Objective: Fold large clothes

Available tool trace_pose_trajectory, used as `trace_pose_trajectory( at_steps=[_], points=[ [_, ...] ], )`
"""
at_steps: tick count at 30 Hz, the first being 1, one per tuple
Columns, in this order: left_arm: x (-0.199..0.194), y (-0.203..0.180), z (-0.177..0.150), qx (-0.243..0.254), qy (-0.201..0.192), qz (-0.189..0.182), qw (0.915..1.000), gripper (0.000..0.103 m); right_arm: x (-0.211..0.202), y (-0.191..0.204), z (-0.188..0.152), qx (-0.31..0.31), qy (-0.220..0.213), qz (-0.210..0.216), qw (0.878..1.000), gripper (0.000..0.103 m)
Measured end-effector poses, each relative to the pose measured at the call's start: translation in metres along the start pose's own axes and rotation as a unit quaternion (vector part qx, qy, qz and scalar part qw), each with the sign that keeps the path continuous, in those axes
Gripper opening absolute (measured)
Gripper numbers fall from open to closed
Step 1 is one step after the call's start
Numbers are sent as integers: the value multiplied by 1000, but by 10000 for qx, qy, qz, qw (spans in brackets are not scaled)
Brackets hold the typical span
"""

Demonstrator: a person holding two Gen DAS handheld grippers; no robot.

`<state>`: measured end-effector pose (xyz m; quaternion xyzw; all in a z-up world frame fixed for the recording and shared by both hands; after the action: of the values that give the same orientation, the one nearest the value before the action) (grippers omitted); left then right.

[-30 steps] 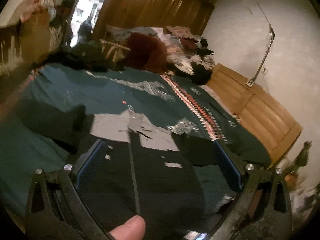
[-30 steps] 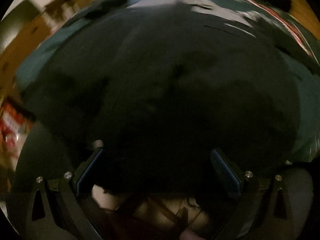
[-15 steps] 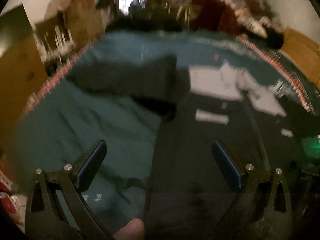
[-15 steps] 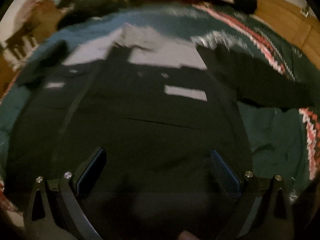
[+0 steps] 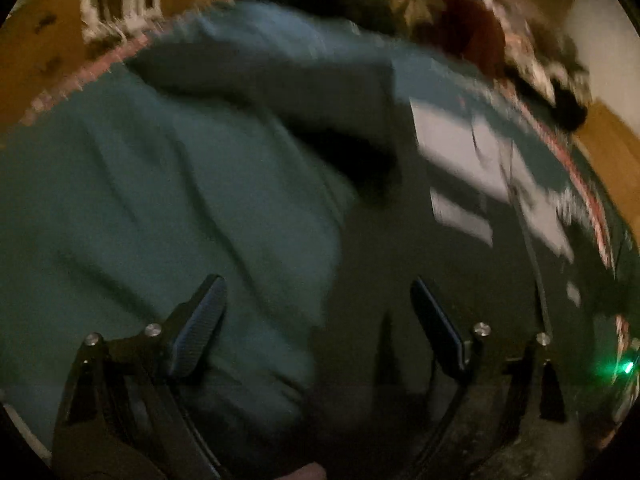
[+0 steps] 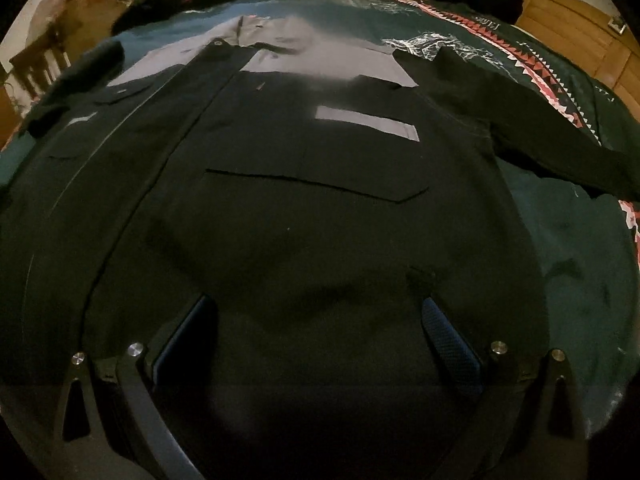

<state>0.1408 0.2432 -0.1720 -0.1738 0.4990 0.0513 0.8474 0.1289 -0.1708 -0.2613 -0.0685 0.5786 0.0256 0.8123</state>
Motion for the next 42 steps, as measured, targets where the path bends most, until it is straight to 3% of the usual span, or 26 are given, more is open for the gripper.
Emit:
trace_pose_trajectory(
  at_steps=[3, 5, 7, 10, 14, 19, 20, 25, 30, 31, 32, 34, 35, 38, 42],
  points=[
    [-43, 56, 55, -436, -687, 53, 9967, 92, -4, 2, 0, 14, 155, 16, 9999, 103],
    [-66, 97, 91, -643, -1087, 441, 9910, 93, -2, 5, 4, 9, 236, 33, 9997, 103],
    [-72, 132, 120, -764, -1238, 815, 9860, 93, -2, 5, 4, -12, 263, 49, 9996, 103],
    [-50, 182, 146, -865, -967, 1103, 9854, 93, -2, 6, 4, -10, 329, 57, 9994, 103],
    [5, 219, 155, -1330, -421, 622, 9883, 83, -1, 6, 6, -47, 465, 79, 9989, 103],
    [61, 200, 175, -1412, 78, -371, 9893, 69, 1, 8, 10, -119, 615, 129, 9980, 103],
    [70, 200, 180, -1383, 152, -431, 9893, 64, 2, 8, 11, -124, 628, 120, 9979, 103],
    [100, 211, 197, -1602, 373, -492, 9852, 63, 5, 10, 15, -139, 704, 154, 9973, 103],
    [107, 214, 210, -1591, 265, -484, 9857, 62, 8, 11, 21, -77, 680, 128, 9976, 103],
    [108, 213, 213, -1571, 252, -439, 9863, 54, 9, 11, 22, -57, 677, 126, 9976, 103],
    [110, 215, 216, -1587, 237, -405, 9862, 36, 9, 11, 22, -23, 675, 123, 9976, 103],
    [109, 220, 221, -1711, 162, -474, 9840, 12, 9, 12, 23, 5, 680, 128, 9976, 103],
    [106, 221, 222, -1746, 95, -510, 9833, 8, 9, 12, 23, 6, 684, 128, 9976, 103],
    [79, 205, 231, -1483, -320, -295, 9880, 5, 7, 12, 24, 18, 692, 146, 9975, 103],
    [4, 134, 244, -713, -1091, -477, 9903, 5, 0, 9, 24, 116, 622, 214, 9978, 96]
  ],
)
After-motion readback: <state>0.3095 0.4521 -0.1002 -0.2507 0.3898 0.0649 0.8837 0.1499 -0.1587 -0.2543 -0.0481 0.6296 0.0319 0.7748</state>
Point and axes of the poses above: each gripper's, at about its wrist camera, not at the fingertips, and x roughly the way its jaws point, y to its left, z to its top, the point moved 9 cm from there along x, roughly the way its jaws point, and after that the axes turned 11 degrees about y, right-handed, at the moved point
